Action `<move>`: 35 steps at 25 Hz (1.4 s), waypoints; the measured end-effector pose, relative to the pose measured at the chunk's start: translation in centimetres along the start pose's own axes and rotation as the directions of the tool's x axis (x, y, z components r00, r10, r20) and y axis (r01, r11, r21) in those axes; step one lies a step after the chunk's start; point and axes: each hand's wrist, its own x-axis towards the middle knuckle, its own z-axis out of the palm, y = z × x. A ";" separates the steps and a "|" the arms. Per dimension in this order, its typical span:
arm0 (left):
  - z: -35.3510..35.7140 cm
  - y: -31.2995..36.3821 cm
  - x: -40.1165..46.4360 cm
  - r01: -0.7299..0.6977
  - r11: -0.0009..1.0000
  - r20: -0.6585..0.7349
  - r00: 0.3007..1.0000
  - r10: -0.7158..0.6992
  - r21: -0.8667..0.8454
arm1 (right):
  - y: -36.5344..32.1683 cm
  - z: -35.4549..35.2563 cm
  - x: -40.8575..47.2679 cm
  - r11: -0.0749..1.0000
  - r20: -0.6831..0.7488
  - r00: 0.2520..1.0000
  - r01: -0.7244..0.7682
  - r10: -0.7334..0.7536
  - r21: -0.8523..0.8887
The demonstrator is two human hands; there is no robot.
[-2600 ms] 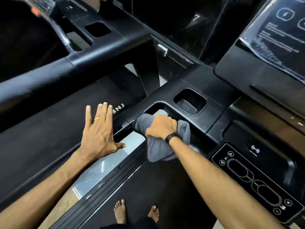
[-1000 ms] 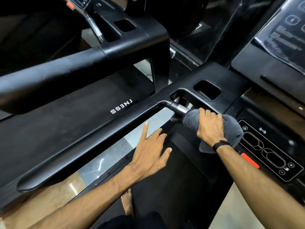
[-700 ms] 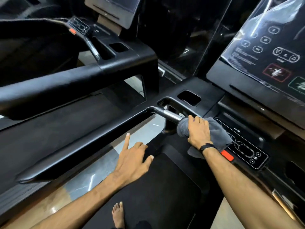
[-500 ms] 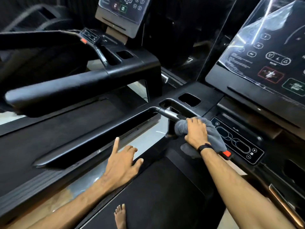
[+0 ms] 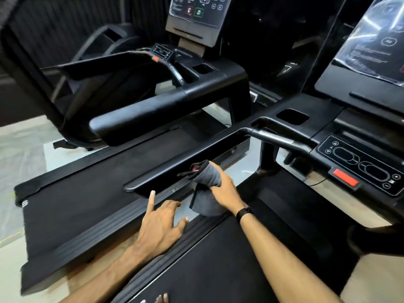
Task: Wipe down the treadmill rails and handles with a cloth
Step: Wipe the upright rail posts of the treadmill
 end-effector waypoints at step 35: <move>2.5 -15.4 20.9 -0.075 0.755 0.373 0.835 0.405 -0.651 | -6.3 32.5 5.5 0.084 -0.294 0.523 0.388 0.800 0.918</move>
